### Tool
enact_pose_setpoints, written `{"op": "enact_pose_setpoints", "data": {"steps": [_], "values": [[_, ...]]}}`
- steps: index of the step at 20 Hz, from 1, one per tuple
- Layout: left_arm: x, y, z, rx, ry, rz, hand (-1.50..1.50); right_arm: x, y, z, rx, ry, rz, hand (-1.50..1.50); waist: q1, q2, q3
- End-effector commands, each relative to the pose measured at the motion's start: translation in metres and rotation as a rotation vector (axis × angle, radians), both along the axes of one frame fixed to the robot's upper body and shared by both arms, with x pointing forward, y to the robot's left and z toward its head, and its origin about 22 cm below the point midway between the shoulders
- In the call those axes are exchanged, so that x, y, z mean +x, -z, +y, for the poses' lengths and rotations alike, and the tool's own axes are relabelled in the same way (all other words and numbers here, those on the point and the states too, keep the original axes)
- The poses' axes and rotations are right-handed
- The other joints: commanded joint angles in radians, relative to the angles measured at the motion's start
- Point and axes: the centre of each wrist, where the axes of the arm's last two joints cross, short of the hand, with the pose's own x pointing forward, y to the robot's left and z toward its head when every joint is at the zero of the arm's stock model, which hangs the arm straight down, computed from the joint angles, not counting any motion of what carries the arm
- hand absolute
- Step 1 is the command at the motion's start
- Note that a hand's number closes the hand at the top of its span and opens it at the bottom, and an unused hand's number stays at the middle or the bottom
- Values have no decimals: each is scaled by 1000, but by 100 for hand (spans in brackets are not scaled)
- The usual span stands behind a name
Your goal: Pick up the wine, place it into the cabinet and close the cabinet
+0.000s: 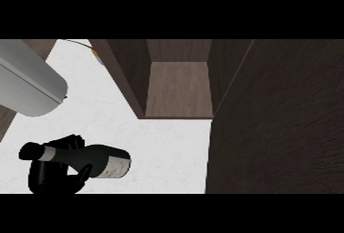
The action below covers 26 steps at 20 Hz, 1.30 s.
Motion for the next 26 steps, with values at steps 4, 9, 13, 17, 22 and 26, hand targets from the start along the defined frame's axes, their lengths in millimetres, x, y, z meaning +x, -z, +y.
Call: {"op": "enact_pose_setpoints", "data": {"steps": [4,9,13,17,22,26], "values": [[-2,-62,-47,-55,96,-4,150,-33,-12,4,47,-46,-34,-150,-5,0,0],[-17,-89,-79,1,106,16,150,-22,-6,2,53,-39,-41,-150,-4,1,0],[-10,-115,-98,-22,165,39,150,-38,-13,2,30,-44,-31,-150,-11,0,-1],[10,-131,-130,-28,186,17,150,-32,-10,-9,28,-66,-32,-150,-19,3,0],[26,-150,-150,-53,212,18,150,-37,-5,-4,31,-51,-40,-150,-15,4,-1],[28,-159,-187,-64,187,42,150,-21,-11,0,62,-75,-38,-150,-13,4,-1]]}}
